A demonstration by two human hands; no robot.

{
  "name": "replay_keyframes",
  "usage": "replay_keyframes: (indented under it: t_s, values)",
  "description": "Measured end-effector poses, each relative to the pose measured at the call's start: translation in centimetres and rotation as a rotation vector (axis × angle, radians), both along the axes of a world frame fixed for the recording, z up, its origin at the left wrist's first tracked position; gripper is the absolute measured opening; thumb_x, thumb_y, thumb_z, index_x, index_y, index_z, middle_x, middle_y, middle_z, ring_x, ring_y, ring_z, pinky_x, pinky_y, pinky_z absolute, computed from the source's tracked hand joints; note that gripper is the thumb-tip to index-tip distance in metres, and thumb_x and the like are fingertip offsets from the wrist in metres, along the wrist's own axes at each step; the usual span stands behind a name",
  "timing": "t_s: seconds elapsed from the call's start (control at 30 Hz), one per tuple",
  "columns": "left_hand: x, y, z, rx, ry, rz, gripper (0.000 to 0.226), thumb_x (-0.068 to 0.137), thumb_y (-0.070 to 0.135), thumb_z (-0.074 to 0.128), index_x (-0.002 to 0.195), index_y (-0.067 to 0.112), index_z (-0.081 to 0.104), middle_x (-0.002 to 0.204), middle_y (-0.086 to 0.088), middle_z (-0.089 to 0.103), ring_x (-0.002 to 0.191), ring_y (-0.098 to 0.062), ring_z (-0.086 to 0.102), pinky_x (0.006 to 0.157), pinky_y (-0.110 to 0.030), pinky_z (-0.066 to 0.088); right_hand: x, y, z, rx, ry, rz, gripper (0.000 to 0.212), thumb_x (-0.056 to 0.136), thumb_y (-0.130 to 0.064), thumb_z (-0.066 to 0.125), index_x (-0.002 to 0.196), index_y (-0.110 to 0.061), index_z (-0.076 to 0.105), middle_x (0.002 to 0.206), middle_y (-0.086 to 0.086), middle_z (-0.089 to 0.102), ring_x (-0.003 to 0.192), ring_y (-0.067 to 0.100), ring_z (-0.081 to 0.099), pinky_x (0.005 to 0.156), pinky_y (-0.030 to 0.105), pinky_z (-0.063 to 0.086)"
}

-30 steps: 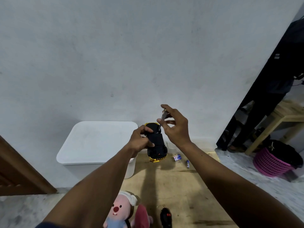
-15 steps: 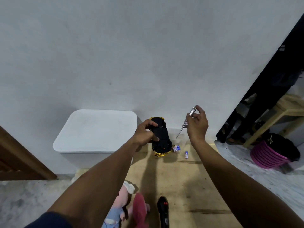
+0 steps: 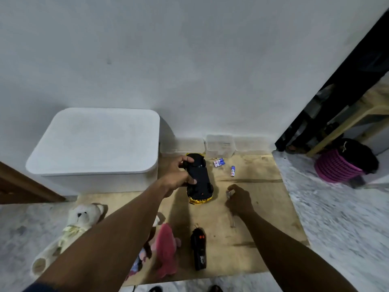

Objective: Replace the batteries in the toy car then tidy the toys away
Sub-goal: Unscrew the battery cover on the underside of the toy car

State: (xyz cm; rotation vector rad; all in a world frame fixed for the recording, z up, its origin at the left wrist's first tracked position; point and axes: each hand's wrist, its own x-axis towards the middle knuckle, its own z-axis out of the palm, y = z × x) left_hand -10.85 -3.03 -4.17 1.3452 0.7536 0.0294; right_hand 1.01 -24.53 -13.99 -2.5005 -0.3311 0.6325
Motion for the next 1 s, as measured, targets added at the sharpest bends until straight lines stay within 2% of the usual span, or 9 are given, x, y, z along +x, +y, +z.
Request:
replay_keyframes:
  t_s: [0.1,0.2,0.33,0.43,0.5,0.57,0.67,0.83,1.0]
  values:
    - [-0.3,0.0,-1.0,-0.029,0.017,-0.014,0.066,0.067,-0.027,0.066,0.110,0.023,0.061,0.130,-0.011,0.050,0.107,-0.031,0.058,0.072,-0.041,0.062,0.6,-0.1,-0.3,-0.023,0.057,0.013,0.050,0.061,-0.010,0.079,0.107,-0.025,0.066,0.101,0.008,0.069,0.084,0.029,0.071,0.071,0.041,0.060]
    - [-0.5,-0.1,-1.2,-0.055,0.020,-0.039,0.067,0.066,-0.026,0.066,0.111,0.024,0.061,0.131,-0.011,0.049,0.107,-0.031,0.058,0.067,-0.036,0.060,0.9,0.4,1.4,-0.062,-0.001,0.052,0.059,0.070,-0.025,0.083,0.124,-0.028,0.060,0.107,0.001,0.065,0.092,0.020,0.065,0.075,0.030,0.051]
    - [-0.4,0.1,-0.1,-0.051,0.007,-0.049,0.068,0.067,-0.026,0.067,0.114,0.023,0.061,0.127,-0.009,0.051,0.103,-0.029,0.060,0.072,-0.040,0.061,1.2,3.3,6.3,0.279,-0.310,0.214,0.030,0.080,-0.012,0.078,0.109,-0.014,0.071,0.096,0.004,0.072,0.085,0.020,0.069,0.075,0.033,0.056]
    - [-0.3,0.5,0.8,-0.076,-0.019,-0.044,0.063,0.070,-0.023,0.068,0.115,0.021,0.062,0.120,-0.007,0.056,0.102,-0.029,0.062,0.083,-0.048,0.060,1.0,5.8,10.3,0.505,-0.204,0.282,0.031,0.086,-0.008,0.073,0.116,-0.015,0.069,0.107,-0.003,0.067,0.087,0.009,0.065,0.070,0.021,0.056]
    - [-0.1,0.8,1.4,-0.116,-0.042,-0.035,0.048,0.079,-0.013,0.067,0.112,0.021,0.062,0.117,-0.007,0.061,0.100,-0.027,0.063,0.082,-0.046,0.057,0.5,7.2,12.7,0.477,-0.077,0.376,0.034,0.091,-0.011,0.069,0.124,-0.019,0.065,0.115,-0.007,0.059,0.091,0.006,0.062,0.068,0.010,0.051]
    - [0.1,1.0,1.8,-0.128,-0.047,-0.023,0.032,0.090,-0.003,0.056,0.111,0.020,0.062,0.111,-0.007,0.064,0.095,-0.025,0.061,0.072,-0.040,0.054,0.4,8.2,13.6,0.393,-0.070,0.464,0.034,0.092,-0.011,0.066,0.124,-0.022,0.065,0.118,-0.003,0.057,0.095,0.010,0.060,0.075,0.012,0.050]
    - [0.2,1.3,2.0,-0.109,-0.050,-0.008,0.034,0.097,-0.003,0.038,0.115,0.014,0.062,0.103,-0.007,0.063,0.085,-0.021,0.057,0.062,-0.034,0.052,0.1,8.8,13.9,0.321,-0.080,0.546,0.037,0.091,-0.006,0.064,0.123,-0.023,0.067,0.119,0.003,0.055,0.107,0.014,0.056,0.092,0.017,0.048]
    - [0.1,1.7,2.1,-0.102,-0.071,0.001,0.040,0.097,-0.004,0.037,0.119,0.018,0.062,0.113,-0.010,0.066,0.091,-0.023,0.064,0.062,-0.035,0.053,-0.1,9.9,14.2,0.281,-0.097,0.555,0.033,0.091,-0.007,0.064,0.121,-0.019,0.068,0.118,0.002,0.054,0.111,0.015,0.056,0.095,0.017,0.046]
    - [0.1,2.3,2.1,-0.088,-0.075,0.009,0.044,0.096,-0.005,0.038,0.116,0.024,0.065,0.116,-0.011,0.067,0.096,-0.026,0.066,0.068,-0.041,0.055,0.0,10.3,14.4,0.273,-0.104,0.561,0.026,0.087,-0.013,0.071,0.113,-0.019,0.072,0.113,-0.001,0.057,0.102,0.009,0.055,0.076,0.003,0.039]
